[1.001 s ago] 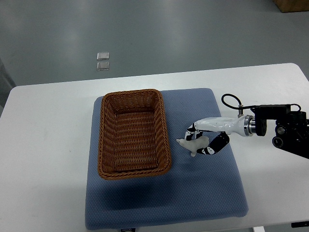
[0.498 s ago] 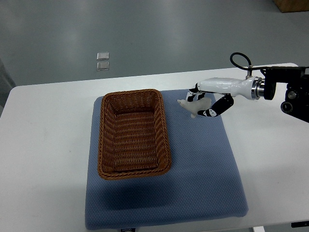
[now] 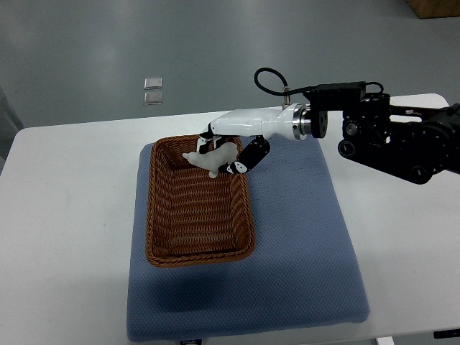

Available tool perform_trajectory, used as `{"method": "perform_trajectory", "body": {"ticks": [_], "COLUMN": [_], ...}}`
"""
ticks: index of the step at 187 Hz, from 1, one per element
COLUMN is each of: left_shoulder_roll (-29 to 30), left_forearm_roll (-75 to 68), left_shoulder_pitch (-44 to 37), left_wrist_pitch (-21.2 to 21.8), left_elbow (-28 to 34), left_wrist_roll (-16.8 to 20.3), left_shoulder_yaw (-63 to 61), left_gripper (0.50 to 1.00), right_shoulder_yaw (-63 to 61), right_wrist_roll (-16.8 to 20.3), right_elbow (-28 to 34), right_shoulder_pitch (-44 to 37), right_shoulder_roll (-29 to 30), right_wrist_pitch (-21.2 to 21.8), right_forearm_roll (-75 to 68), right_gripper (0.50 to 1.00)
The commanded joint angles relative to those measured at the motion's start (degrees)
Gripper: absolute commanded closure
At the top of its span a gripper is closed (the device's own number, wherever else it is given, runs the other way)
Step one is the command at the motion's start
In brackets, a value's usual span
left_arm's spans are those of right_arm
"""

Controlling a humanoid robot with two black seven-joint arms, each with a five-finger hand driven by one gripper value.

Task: Place white bear in brown basket with right hand
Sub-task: 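Lift the bear and carry it over the brown wicker basket, then lower the bear into the basket and open the right hand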

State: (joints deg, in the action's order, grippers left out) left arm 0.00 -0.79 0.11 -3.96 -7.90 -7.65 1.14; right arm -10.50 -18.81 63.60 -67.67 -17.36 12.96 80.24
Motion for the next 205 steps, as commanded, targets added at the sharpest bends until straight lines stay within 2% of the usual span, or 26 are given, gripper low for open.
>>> {"method": "perform_trajectory", "body": {"ticks": [1, 66, 175, 192, 202, 205], "left_shoulder_roll": [0.0, 0.0, 0.0, 0.0, 0.0, 0.0], "left_forearm_roll": [0.1, 0.0, 0.0, 0.0, 0.0, 0.0], "left_shoulder_pitch": [0.0, 0.0, 0.0, 0.0, 0.0, 0.0], "left_wrist_pitch": [0.0, 0.0, 0.0, 0.0, 0.0, 0.0], "left_elbow": [0.0, 0.1, 0.0, 0.0, 0.0, 0.1], "left_wrist_roll": [0.0, 0.0, 0.0, 0.0, 0.0, 0.0], "left_shoulder_yaw": [0.0, 0.0, 0.0, 0.0, 0.0, 0.0], "left_gripper": [0.5, 0.5, 0.5, 0.5, 0.5, 0.5], "right_shoulder_yaw": [1.0, 4.0, 5.0, 4.9, 4.8, 4.8], "right_wrist_roll": [0.0, 0.0, 0.1, 0.1, 0.1, 0.0], "right_elbow": [-2.9, -13.3, -15.5, -15.5, -15.5, -15.4], "right_shoulder_pitch": [0.5, 3.9, 5.7, 5.7, 5.7, 5.8], "right_shoulder_roll": [4.0, 12.8, 14.7, 14.6, 14.6, 14.6], "right_wrist_pitch": [0.0, -0.6, -0.7, -0.7, -0.7, -0.7], "right_forearm_roll": [0.2, 2.0, 4.1, 4.1, 4.0, 4.0], "right_gripper": [1.0, 1.0, 1.0, 0.942, 0.885, 0.855]}}
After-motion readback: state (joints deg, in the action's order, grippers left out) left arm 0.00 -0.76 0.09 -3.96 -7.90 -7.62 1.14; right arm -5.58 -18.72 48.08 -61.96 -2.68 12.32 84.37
